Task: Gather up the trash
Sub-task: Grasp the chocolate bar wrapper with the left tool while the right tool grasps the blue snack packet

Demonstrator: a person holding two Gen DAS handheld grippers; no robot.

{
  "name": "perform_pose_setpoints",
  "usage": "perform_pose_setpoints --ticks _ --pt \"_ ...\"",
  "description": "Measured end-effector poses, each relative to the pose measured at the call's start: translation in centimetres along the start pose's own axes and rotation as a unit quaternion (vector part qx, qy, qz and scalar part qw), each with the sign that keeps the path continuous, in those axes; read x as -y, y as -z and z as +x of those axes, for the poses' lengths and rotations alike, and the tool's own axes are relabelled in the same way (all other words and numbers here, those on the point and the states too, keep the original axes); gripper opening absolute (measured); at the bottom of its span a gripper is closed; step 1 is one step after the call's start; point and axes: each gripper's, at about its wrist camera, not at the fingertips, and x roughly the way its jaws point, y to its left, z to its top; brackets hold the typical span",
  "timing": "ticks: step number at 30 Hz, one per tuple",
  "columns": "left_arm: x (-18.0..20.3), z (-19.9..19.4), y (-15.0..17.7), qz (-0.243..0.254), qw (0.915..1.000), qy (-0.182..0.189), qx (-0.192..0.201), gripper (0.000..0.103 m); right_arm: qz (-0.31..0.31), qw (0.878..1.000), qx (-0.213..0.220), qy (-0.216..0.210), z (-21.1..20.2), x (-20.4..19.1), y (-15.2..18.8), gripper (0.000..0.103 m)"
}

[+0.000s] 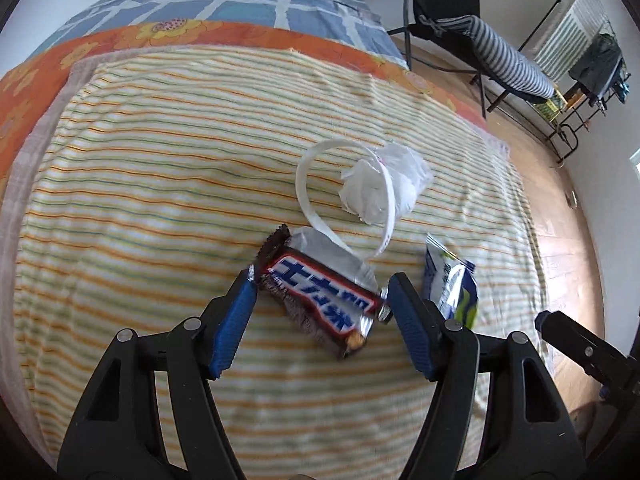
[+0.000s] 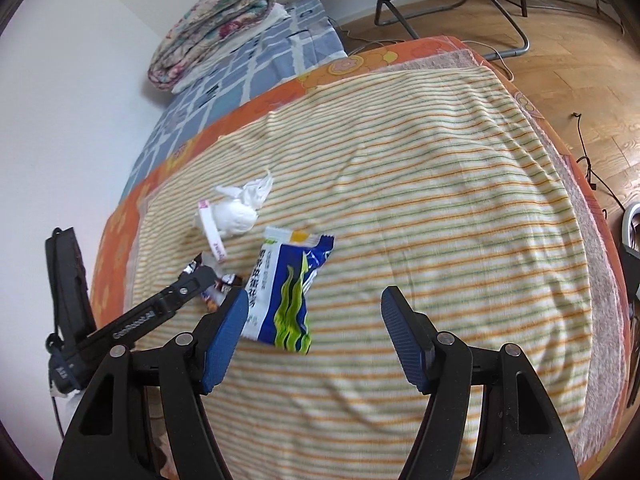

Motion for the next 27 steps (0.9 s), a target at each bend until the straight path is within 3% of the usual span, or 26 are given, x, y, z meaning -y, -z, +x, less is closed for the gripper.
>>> perform_pose_setpoints --ticks 8,12,21,27 --pt "2.1 1.2 0.9 0.072 0.995 -0.065 0.02 0.068 0.02 1.0 -0.003 0.002 1.4 0.9 -0.8 0.068" --pt "1.1 0.7 1.0 0.074 0.9954 -0.057 0.021 0.047 0.023 1.0 -0.009 -0.002 2.3 0.4 -0.8 0.068" --pt "-0.8 -0.8 1.4 0.08 0.9961 -0.034 0.014 0.028 -0.006 1.0 -0.026 0.006 5.6 -2.5 -0.3 0.068" --pt "-1.8 -1.9 1.6 0.074 0.9968 -0.023 0.019 0.025 -0.036 0.998 -0.025 0.037 7.4 -3.9 0.0 0.068"
